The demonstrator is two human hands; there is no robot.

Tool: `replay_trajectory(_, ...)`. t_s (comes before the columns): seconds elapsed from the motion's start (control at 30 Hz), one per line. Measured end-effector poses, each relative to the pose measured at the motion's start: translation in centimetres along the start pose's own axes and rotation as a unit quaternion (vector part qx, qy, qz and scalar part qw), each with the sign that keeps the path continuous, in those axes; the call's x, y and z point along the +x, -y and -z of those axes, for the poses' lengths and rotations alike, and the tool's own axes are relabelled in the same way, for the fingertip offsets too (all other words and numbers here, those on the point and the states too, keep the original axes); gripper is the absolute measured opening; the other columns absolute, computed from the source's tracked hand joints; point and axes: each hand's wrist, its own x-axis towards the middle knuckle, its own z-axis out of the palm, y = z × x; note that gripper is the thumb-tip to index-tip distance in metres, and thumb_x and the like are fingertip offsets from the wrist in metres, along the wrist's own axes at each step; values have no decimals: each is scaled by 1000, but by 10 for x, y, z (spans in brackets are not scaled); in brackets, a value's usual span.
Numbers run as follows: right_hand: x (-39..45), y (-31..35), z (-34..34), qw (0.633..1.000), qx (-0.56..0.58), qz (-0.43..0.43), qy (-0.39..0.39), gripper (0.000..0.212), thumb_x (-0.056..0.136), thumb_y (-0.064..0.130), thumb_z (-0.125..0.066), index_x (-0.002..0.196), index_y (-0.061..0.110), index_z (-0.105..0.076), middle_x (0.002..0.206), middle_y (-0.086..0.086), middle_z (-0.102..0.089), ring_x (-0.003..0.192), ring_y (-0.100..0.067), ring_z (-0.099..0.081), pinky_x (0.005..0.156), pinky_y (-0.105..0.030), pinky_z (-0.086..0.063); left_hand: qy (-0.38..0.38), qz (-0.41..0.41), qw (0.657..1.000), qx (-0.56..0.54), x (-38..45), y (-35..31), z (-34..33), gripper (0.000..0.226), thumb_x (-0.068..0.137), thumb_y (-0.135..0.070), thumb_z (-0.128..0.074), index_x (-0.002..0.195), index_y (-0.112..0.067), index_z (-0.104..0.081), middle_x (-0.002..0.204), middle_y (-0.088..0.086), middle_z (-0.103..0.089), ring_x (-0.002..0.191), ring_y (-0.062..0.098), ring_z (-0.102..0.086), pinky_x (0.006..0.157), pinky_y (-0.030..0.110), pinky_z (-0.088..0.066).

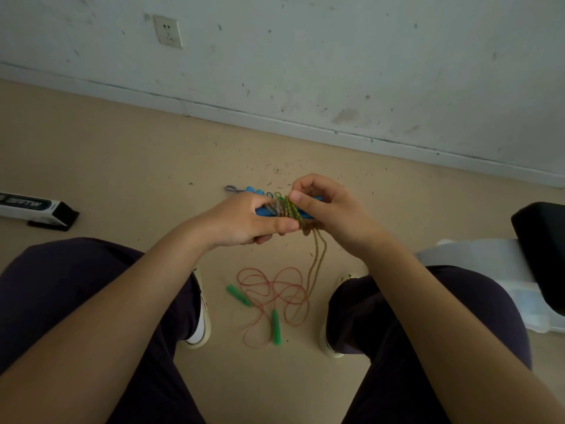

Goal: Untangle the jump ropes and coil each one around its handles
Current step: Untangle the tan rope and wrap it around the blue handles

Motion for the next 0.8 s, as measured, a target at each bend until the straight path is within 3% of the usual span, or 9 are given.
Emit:
replay_trajectory(0.17, 0, 2, -1, 995, 99, -18, 2, 18, 95, 23, -60, 105, 8, -62, 84, -11, -59, 62, -18, -54, 56, -28, -43, -86, -11, 992, -92, 2, -1, -3, 31, 81, -47, -72, 80, -17, -63, 54, -4, -55, 44, 8, -43, 43, 18, -35)
replay_trajectory(0.3, 2, 0, -1, 997, 65, -36, -14, 24, 98, 23, -56, 107, 3, -67, 73, -7, -56, 53, -13, -42, 49, -22, -32, -176, -15, 966, -189, 5, -5, -1, 37, 83, -42, -69, 88, -5, -62, 52, 0, -51, 34, 7, -36, 36, 16, -28)
replay_trajectory(0.4, 2, -2, -3, 999, 7, -37, -36, 20, 99, 11, -54, 110, 5, -69, 65, -4, -53, 50, -8, -38, 47, -19, -31, -223, -1, 959, -176, 8, -3, 1, 38, 90, -38, -67, 90, -1, -64, 51, 1, -51, 34, 8, -36, 36, 17, -28)
replay_trajectory(0.53, 1, 0, -4, 997, -56, -44, -35, 12, 97, 17, -60, 91, 14, -70, 57, 2, -53, 49, -9, -40, 46, -19, -33, -255, 10, 952, -167, 9, 1, -2, 36, 90, -42, -68, 82, -6, -65, 51, 0, -53, 36, 9, -38, 37, 19, -30)
replay_trajectory(0.63, -2, 3, -6, 996, -81, -19, -27, 16, 95, 17, -63, 80, 12, -65, 50, 9, -47, 46, -5, -36, 44, -17, -31, -285, 36, 946, -149, 12, 6, 5, 41, 89, -46, -68, 81, -7, -68, 51, -1, -55, 35, 8, -40, 39, 20, -31)
replay_trajectory(0.73, -4, 7, -2, 993, -99, 48, -34, 16, 94, 10, -62, 80, 4, -62, 49, 16, -43, 45, 0, -33, 46, -13, -27, -269, 59, 957, -93, 15, 11, 9, 44, 88, -49, -69, 80, -6, -69, 45, -7, -53, 33, 6, -39, 42, 23, -31)
replay_trajectory(0.8, -3, 10, 3, 988, -118, 91, -40, 14, 95, 8, -61, 82, 4, -63, 52, 17, -45, 48, 1, -36, 50, -12, -29, -220, 66, 972, -49, 14, 12, 6, 39, 87, -48, -71, 76, -10, -67, 43, -9, -53, 34, 4, -41, 41, 21, -33)
